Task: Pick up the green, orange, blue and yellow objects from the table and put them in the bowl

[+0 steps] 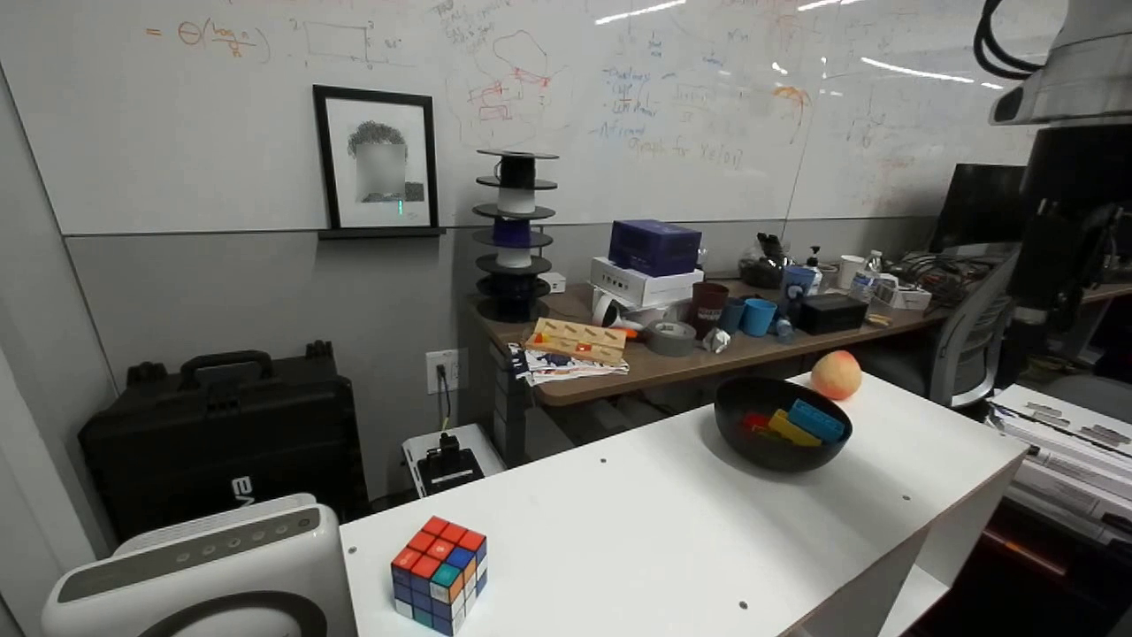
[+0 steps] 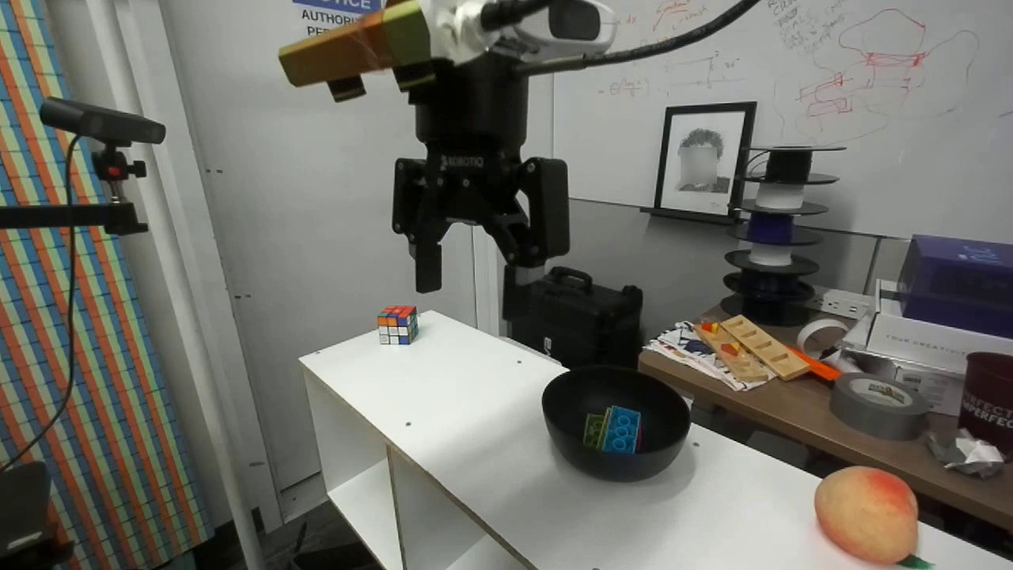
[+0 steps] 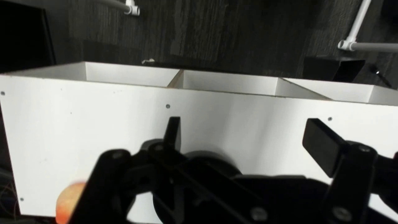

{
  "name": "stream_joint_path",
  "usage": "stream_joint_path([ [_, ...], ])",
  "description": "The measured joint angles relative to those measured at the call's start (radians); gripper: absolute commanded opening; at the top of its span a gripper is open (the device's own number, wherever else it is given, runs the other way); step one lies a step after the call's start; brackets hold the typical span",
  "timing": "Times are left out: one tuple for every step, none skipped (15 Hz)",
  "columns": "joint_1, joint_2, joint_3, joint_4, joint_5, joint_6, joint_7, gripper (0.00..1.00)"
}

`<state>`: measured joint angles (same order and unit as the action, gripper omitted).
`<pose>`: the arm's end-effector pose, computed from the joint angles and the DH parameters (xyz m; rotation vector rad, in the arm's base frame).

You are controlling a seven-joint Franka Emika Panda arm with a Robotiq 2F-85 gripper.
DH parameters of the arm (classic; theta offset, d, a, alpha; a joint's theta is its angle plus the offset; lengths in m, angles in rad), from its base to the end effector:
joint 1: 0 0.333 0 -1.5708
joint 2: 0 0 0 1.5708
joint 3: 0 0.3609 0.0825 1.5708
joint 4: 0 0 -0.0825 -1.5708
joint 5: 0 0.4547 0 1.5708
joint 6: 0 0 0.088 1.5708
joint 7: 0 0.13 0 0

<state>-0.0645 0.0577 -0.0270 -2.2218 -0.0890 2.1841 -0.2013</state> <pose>0.5746 -0.0577 0.3176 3.0698 0.2531 -0.1616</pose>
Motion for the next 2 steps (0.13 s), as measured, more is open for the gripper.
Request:
stream_joint_path([
  [0.000, -0.003, -0.005, 0.000, 0.000, -0.011, 0.000, 1.00],
  [0.000, -0.002, -0.006, 0.000, 0.000, -0.010, 0.000, 1.00],
])
